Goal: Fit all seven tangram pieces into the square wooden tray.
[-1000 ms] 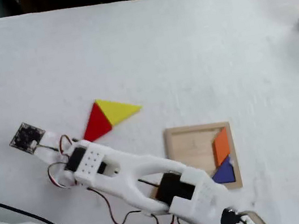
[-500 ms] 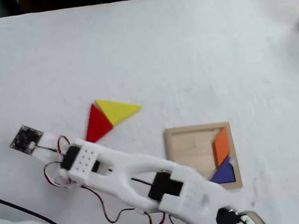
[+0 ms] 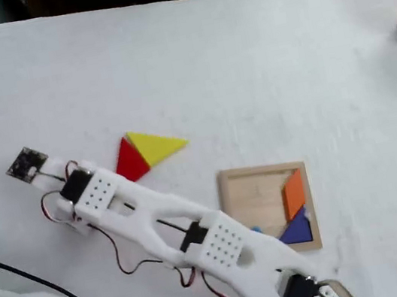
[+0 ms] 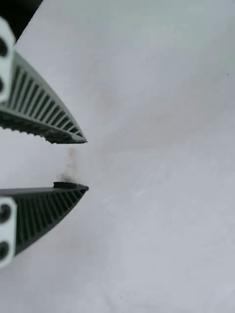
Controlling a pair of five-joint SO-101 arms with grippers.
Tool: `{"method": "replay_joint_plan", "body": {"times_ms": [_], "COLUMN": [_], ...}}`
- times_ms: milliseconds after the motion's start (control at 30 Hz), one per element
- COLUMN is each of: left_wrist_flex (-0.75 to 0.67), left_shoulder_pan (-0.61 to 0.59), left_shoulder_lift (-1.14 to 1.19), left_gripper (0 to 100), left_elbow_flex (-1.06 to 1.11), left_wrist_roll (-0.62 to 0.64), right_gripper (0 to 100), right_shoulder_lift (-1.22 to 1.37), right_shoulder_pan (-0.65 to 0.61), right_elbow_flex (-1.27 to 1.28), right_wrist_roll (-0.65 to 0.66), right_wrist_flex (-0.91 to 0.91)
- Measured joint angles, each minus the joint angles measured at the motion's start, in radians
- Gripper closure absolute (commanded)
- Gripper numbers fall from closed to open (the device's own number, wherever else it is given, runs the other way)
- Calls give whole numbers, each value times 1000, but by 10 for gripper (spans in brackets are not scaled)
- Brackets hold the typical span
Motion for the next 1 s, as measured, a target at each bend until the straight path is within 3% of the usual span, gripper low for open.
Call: {"method": "replay_joint_plan", "body": {"times_ms": [400, 633, 767, 1000], "left_wrist_flex": [35, 115, 175, 72], "left_shoulder_pan": [44, 183, 285, 471], "left_shoulder_lift": [0, -87, -192, -416], "left_gripper": [860, 860, 860, 860], "left_elbow_flex": [0, 0, 18, 358], "left_wrist_roll": [0, 2, 72, 140], "right_gripper": [981, 981, 981, 981], "right_shoulder_lift": [-3, -114, -199, -399], "right_shoulder_pan": [5, 2, 26, 167], "right_elbow_flex": [-61, -61, -61, -18], "right_wrist_roll": [0, 0, 0, 38], "right_wrist_flex": [129, 278, 354, 445]}}
